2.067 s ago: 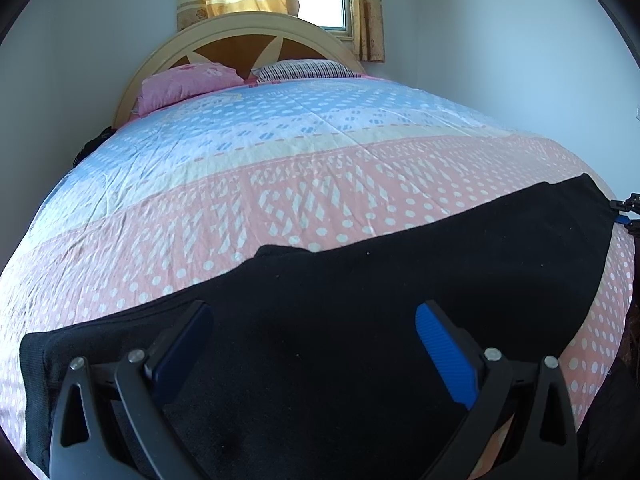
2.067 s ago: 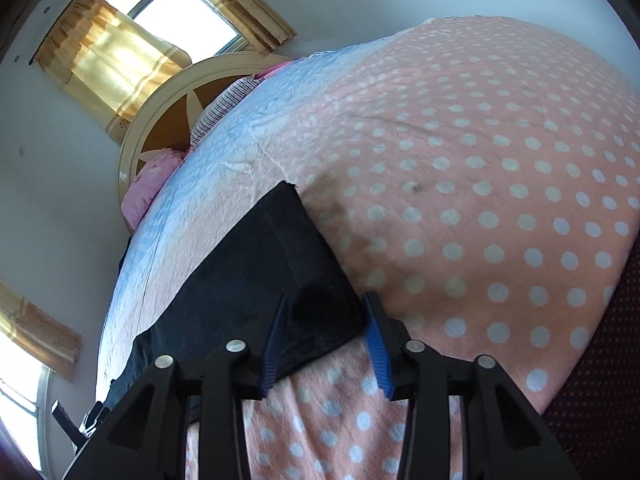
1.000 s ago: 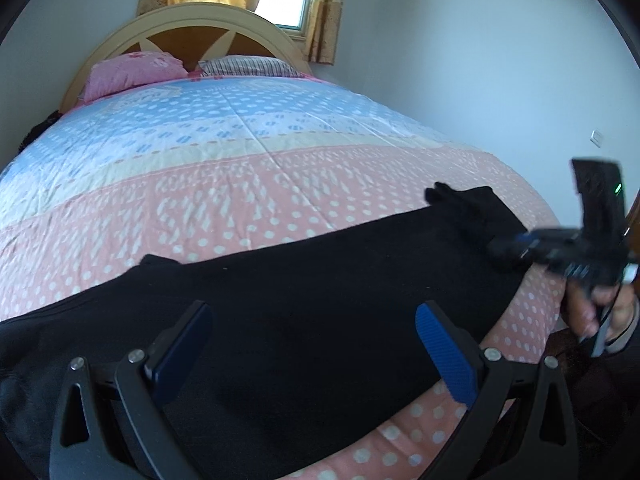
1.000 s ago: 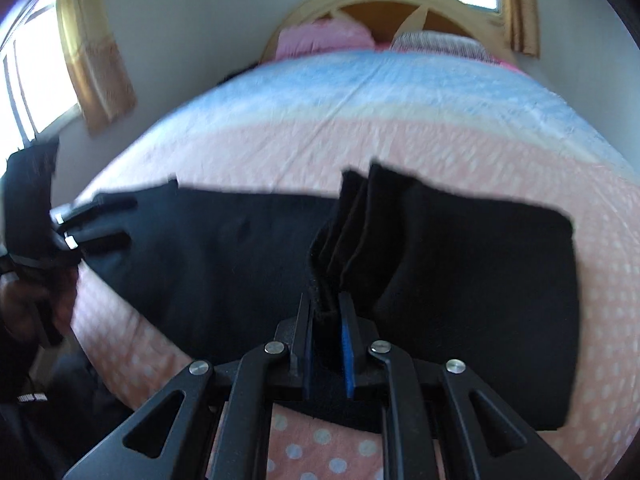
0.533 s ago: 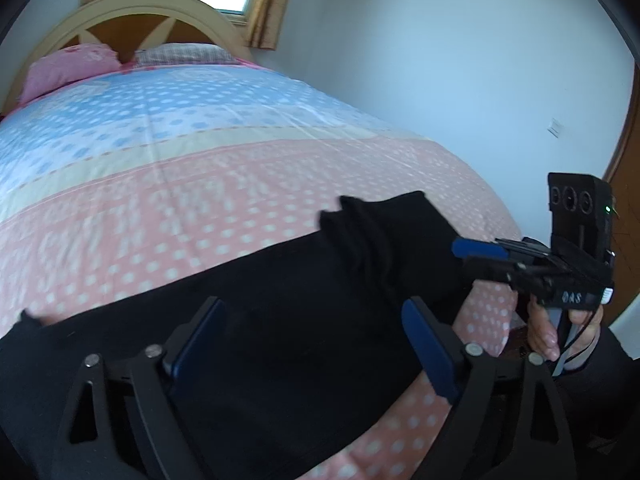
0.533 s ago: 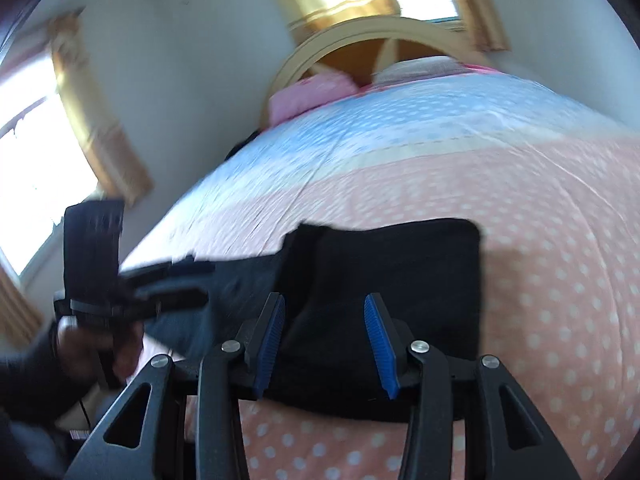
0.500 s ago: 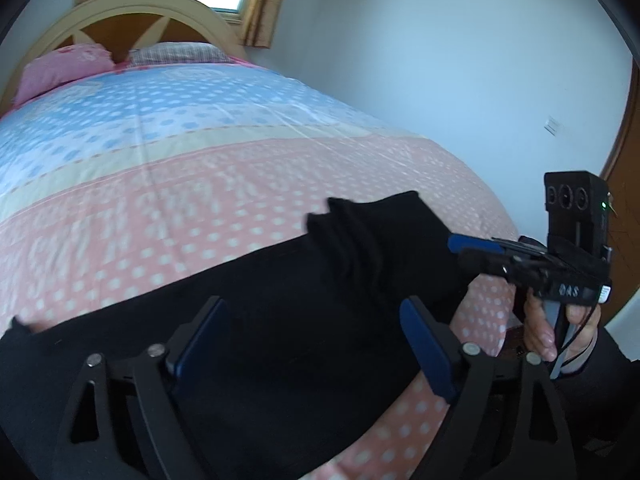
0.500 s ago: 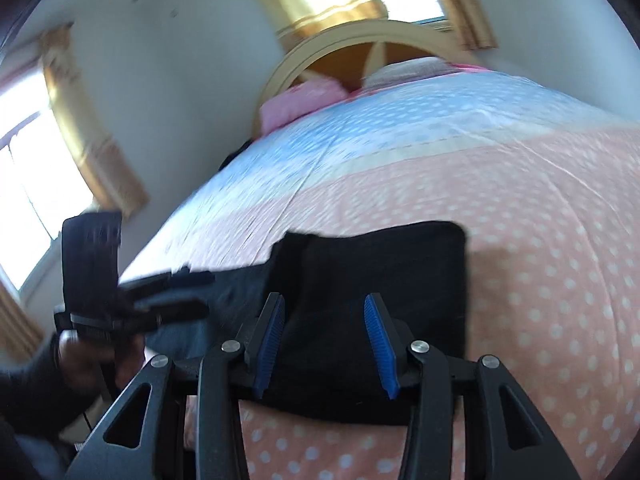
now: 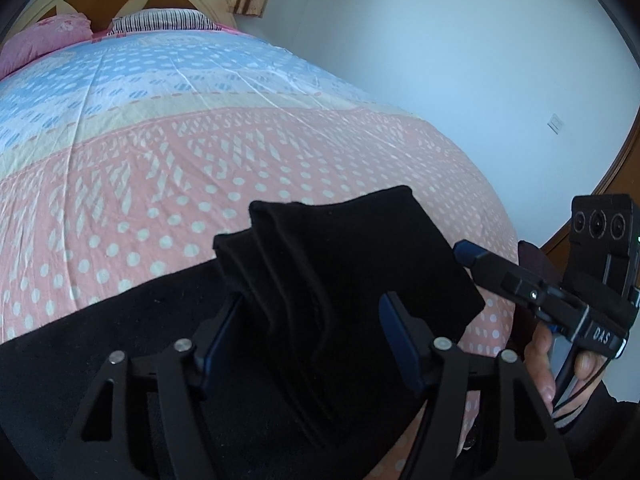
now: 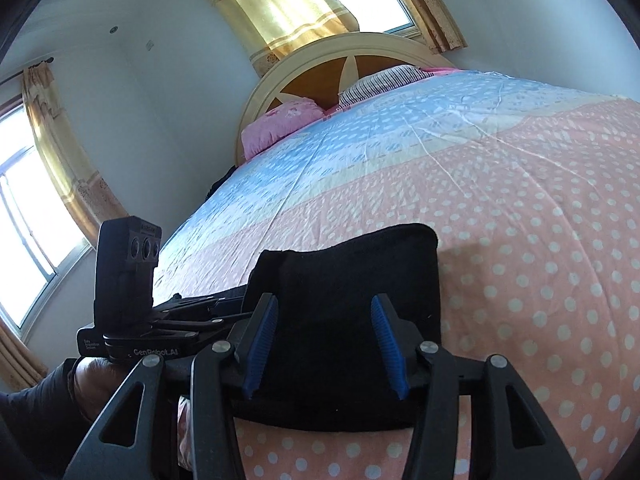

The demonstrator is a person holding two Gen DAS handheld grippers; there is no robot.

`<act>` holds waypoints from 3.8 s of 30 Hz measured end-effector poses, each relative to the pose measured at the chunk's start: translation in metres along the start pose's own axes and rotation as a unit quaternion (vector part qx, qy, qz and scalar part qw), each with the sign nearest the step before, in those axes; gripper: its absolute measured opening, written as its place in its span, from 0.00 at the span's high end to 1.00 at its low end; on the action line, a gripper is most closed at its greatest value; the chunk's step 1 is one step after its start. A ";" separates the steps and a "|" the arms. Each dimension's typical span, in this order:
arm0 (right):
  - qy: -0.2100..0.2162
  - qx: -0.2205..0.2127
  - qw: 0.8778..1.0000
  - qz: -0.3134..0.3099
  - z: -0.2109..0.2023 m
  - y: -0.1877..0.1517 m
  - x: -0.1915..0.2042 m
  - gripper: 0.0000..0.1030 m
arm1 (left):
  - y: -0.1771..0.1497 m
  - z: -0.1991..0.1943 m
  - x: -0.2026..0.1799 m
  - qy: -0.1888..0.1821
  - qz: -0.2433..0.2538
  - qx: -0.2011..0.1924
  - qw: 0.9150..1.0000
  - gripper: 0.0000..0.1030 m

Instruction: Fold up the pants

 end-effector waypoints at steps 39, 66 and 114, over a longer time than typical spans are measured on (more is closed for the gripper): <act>-0.027 -0.040 0.998 0.043 -0.006 0.005 -0.022 0.50 | 0.009 -0.054 -0.007 0.002 0.008 -0.033 0.999 0.88; 0.065 -0.031 0.990 -0.121 -0.010 -0.019 0.053 0.49 | -0.038 -0.154 0.085 0.028 -0.139 -0.078 0.987 0.88; -0.042 0.122 0.963 -0.239 0.028 -0.055 0.075 0.39 | -0.094 -0.140 0.093 0.172 -0.059 -0.044 0.982 0.33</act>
Point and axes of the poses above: each gripper's, at about its wrist camera, not at the fingertips, and z roughly the way its jaws point, x to its left, y to its top, the point moved 1 cm from there along z, roughly the way its jaws point, and after that the axes turned 13 degrees about -y, right-handed, at the moved point
